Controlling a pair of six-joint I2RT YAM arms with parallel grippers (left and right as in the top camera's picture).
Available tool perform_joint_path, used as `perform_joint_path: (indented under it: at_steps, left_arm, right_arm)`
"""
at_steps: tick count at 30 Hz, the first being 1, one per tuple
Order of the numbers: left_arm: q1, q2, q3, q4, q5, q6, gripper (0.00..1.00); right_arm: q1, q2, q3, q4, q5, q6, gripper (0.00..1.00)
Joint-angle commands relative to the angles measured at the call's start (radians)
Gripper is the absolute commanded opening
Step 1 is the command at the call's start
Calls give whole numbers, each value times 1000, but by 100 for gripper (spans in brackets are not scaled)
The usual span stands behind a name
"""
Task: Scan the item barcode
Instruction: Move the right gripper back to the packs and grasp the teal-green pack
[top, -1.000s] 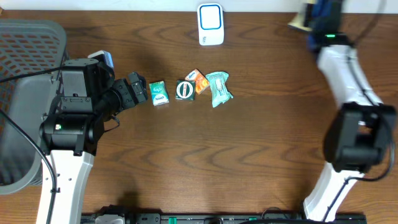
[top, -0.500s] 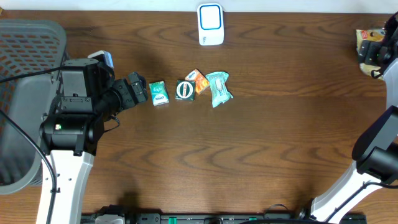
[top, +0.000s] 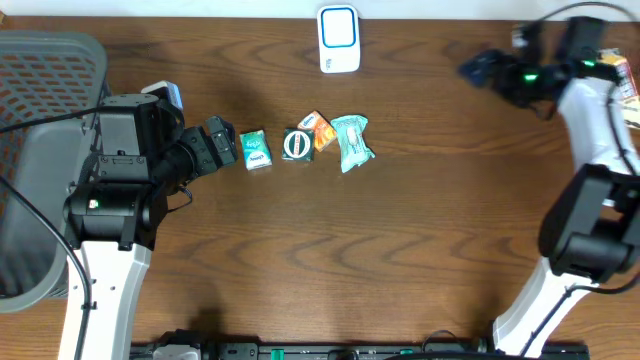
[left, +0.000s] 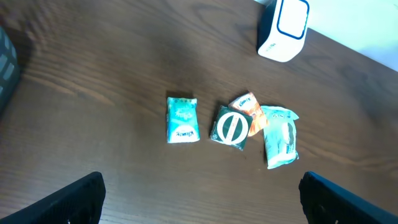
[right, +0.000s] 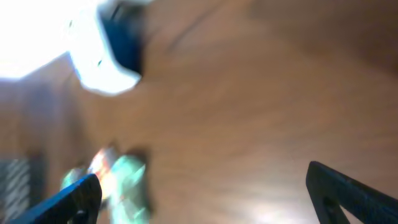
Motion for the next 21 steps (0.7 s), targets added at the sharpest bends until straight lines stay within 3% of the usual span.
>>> perform_joint_path:
  at_steps: [1, 7, 8, 18, 21]
  left_arm:
    - [3, -1, 15, 0, -6, 17, 98]
    - [3, -1, 15, 0, -6, 17, 97]
    - [3, -1, 15, 0, -6, 17, 98]
    - [3, -1, 15, 0, -6, 17, 98]
    - [3, -1, 15, 0, -6, 17, 98]
  right_arm:
    - [124, 7, -15, -49, -26, -26, 99]
    - [324, 7, -76, -47, 147, -25, 96]
    - [375, 7, -81, -44, 185, -25, 87]
    - [595, 7, -83, -50, 539, 33, 39]
    - [637, 7, -83, -49, 575, 32, 38]
